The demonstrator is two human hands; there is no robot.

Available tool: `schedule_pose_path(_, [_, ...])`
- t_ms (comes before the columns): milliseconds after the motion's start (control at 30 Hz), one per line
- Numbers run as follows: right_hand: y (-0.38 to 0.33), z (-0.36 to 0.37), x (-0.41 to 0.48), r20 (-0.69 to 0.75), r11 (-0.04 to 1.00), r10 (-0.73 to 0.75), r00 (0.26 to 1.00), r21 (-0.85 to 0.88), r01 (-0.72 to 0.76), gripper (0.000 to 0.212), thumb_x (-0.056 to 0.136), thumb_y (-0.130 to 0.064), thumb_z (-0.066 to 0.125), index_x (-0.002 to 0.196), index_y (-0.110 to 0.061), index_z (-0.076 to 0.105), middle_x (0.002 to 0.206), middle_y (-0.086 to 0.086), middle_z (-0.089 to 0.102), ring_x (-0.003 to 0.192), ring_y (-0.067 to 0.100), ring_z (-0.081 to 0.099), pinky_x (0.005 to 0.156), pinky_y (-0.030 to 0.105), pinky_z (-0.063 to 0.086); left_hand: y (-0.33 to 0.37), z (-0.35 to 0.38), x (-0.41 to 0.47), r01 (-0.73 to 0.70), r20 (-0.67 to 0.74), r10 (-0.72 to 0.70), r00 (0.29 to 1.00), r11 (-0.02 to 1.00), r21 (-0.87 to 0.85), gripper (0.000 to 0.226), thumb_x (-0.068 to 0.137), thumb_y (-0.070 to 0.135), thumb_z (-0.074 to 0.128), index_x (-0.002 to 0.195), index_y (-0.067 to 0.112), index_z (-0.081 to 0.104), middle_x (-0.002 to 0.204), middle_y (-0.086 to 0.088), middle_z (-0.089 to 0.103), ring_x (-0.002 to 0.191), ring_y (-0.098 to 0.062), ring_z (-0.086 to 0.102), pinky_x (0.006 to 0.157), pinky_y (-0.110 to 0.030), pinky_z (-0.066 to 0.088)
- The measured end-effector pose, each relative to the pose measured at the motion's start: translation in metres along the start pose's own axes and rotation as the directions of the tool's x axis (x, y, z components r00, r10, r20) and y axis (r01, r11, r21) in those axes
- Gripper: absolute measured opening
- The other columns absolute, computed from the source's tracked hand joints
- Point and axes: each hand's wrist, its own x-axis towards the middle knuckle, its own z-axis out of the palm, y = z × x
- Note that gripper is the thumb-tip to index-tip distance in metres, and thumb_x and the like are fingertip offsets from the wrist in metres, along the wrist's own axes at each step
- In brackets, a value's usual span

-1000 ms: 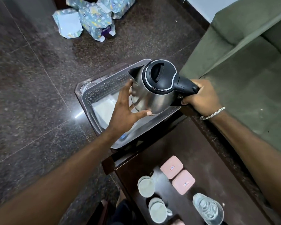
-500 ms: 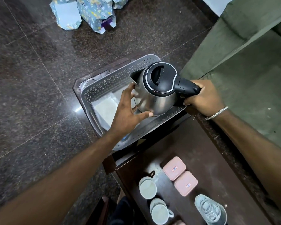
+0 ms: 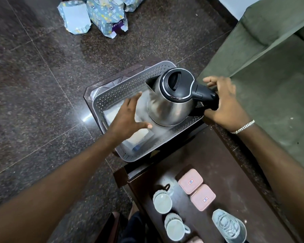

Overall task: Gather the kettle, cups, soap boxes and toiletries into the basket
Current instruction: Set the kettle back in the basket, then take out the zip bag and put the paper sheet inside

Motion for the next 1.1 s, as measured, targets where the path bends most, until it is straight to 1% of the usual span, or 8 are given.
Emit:
schedule_pose_path(100, [-0.028, 0.007, -0.02, -0.204, 0.993, -0.091, 0.975, -0.098, 0.072, 0.086, 0.052, -0.015, 0.059, 0.137, -0.021, 0.045, 0.122, 0.011, 0.044, 0.11, 0.033, 0.045, 0.097, 0.045, 0.039, -0.011, -0.018, 0.002, 0.055, -0.017, -0.052, 0.998, 0.923, 0.381, 0.107, 0.071, 0.048, 0.09, 0.155, 0.014, 0.031, 0.15, -0.019, 0.046, 0.134, -0.041, 0.04, 0.109, -0.049, 0.039])
schedule_pose_path(233, [-0.07, 0.043, -0.045, -0.346, 0.979, -0.183, 0.92, -0.146, 0.14, 0.072, 0.051, -0.014, 0.062, 0.123, -0.015, 0.055, 0.109, 0.01, 0.051, 0.096, 0.033, 0.048, 0.082, 0.047, 0.036, -0.02, -0.029, 0.001, 0.146, -0.027, -0.176, 0.984, 0.71, 0.689, 0.096, 0.074, 0.048, 0.087, 0.144, 0.009, 0.035, 0.134, -0.026, 0.057, 0.126, -0.046, 0.042, 0.099, -0.055, 0.042])
schedule_pose_path(333, [-0.093, 0.084, -0.052, -0.274, 0.972, -0.225, 0.935, -0.135, 0.194, 0.064, 0.055, -0.016, 0.064, 0.119, -0.014, 0.059, 0.107, 0.01, 0.054, 0.095, 0.031, 0.047, 0.078, 0.046, 0.038, -0.024, -0.03, 0.005, 0.171, -0.001, -0.257, 0.966, 0.64, 0.749, 0.097, 0.071, 0.054, 0.087, 0.14, 0.007, 0.037, 0.132, -0.026, 0.061, 0.131, -0.046, 0.038, 0.101, -0.054, 0.038])
schedule_pose_path(500, [-0.108, 0.152, -0.051, 0.01, 0.993, -0.112, 0.994, -0.027, 0.112, 0.055, 0.068, -0.018, 0.064, 0.122, -0.015, 0.057, 0.114, 0.007, 0.053, 0.103, 0.029, 0.051, 0.087, 0.048, 0.045, -0.025, -0.034, 0.012, 0.251, -0.021, -0.331, 0.943, 0.669, 0.7, 0.082, 0.074, 0.046, 0.087, 0.131, 0.005, 0.043, 0.128, -0.025, 0.065, 0.132, -0.044, 0.044, 0.102, -0.051, 0.037])
schedule_pose_path(633, [-0.108, 0.182, -0.046, 0.169, 0.999, -0.043, 0.985, 0.033, 0.038, 0.054, 0.078, -0.031, 0.068, 0.127, -0.014, 0.055, 0.12, 0.007, 0.053, 0.11, 0.03, 0.053, 0.092, 0.05, 0.046, -0.026, -0.048, 0.015, 0.272, 0.003, -0.317, 0.948, 0.818, 0.507, 0.052, 0.086, 0.031, 0.08, 0.121, 0.001, 0.056, 0.121, -0.025, 0.067, 0.115, -0.042, 0.062, 0.093, -0.046, 0.05])
schedule_pose_path(800, [-0.115, 0.195, -0.048, 0.224, 0.997, -0.026, 0.974, 0.074, 0.01, 0.081, 0.074, -0.058, 0.074, 0.136, -0.014, 0.049, 0.127, 0.005, 0.053, 0.116, 0.027, 0.052, 0.099, 0.04, 0.046, -0.019, -0.063, 0.014, 0.435, -0.017, -0.439, 0.898, 0.884, 0.175, 0.031, 0.085, 0.024, 0.079, 0.106, 0.004, 0.068, 0.101, -0.018, 0.074, 0.086, -0.031, 0.073, 0.075, -0.042, 0.061])
schedule_pose_path(933, [-0.119, 0.19, -0.052, 0.093, 0.993, -0.025, 0.995, 0.113, 0.014, 0.055, 0.08, -0.022, 0.071, 0.13, -0.007, 0.055, 0.121, 0.012, 0.061, 0.109, 0.034, 0.059, 0.092, 0.045, 0.05, -0.011, -0.062, 0.008, 0.482, -0.019, -0.488, 0.873, 0.867, -0.124, 0.02, 0.084, 0.015, 0.078, 0.097, 0.004, 0.068, 0.094, -0.016, 0.073, 0.073, -0.024, 0.071, 0.057, -0.034, 0.06])
schedule_pose_path(1100, [-0.119, 0.17, -0.053, -0.021, 0.951, 0.067, 0.998, 0.302, -0.058, 0.033, 0.081, -0.001, 0.061, 0.113, -0.006, 0.068, 0.109, 0.01, 0.072, 0.097, 0.029, 0.067, 0.086, 0.042, 0.053, 0.013, -0.06, -0.012, 0.41, 0.063, -0.434, 0.899, 0.781, -0.47, 0.046, 0.081, 0.051, 0.081, 0.092, 0.008, 0.068, 0.083, -0.01, 0.072, 0.072, -0.019, 0.073, 0.063, -0.031, 0.06])
